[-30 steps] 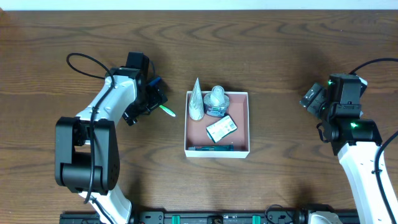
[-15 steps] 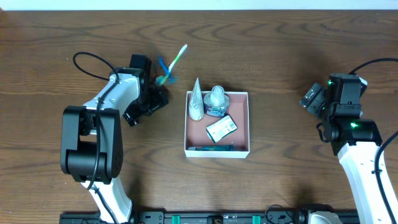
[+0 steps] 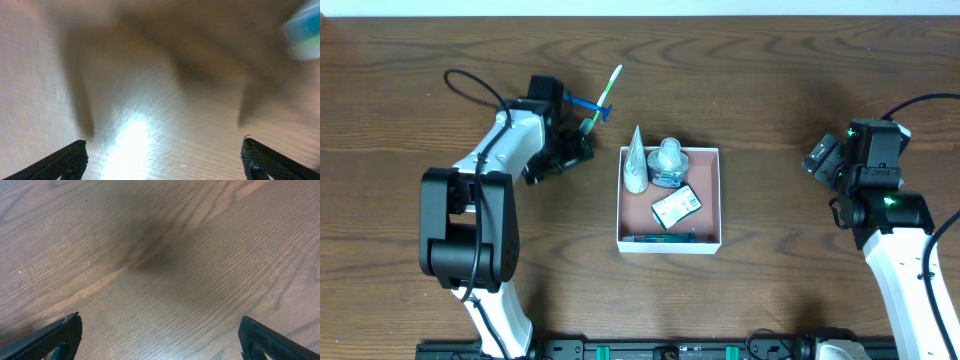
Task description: Pack container
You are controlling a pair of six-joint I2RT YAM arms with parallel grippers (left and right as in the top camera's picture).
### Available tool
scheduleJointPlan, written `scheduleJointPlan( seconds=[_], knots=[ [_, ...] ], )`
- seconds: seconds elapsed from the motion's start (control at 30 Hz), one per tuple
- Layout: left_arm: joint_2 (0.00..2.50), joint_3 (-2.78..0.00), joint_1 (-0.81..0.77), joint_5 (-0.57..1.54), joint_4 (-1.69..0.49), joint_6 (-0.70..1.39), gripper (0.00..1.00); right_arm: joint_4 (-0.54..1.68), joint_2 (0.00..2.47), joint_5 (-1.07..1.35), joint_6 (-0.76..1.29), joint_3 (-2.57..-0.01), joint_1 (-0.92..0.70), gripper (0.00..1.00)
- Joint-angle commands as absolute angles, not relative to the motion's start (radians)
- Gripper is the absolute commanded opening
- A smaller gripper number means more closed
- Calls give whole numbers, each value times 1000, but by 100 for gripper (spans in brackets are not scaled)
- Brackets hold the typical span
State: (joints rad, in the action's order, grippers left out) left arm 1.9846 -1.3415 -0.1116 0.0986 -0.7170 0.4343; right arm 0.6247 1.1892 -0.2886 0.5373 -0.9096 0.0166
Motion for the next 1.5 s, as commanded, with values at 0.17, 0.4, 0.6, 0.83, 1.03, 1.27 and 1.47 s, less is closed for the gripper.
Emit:
scheduleJointPlan(
  seconds=[0.17, 0.4, 0.6, 0.83, 1.03, 1.27, 1.47],
  knots=[
    [1981, -1452, -109, 58, -584, 197, 98, 625, 1192, -307, 538, -920, 26, 99],
    [2008, -1452, -110, 58, -464, 150, 98, 625, 1192, -307, 538, -920, 26, 99],
    [2044, -1452, -128, 59, -387, 123, 98, 625, 1192, -307, 538, -920, 26, 99],
    [2110, -1452, -173, 59, -313, 104, 98, 625, 1192, -307, 538, -920, 26, 99],
    [2127, -1452, -180, 58, -285, 97, 98, 625, 1192, -307, 538, -920, 26, 99],
    [2129, -1451, -180, 59, -245, 97, 98, 625, 1192, -307, 538, -920, 26, 99],
    [2148, -1451, -183, 59, -212, 98, 99, 625, 1192, -307, 538, -920, 26, 99]
  ],
)
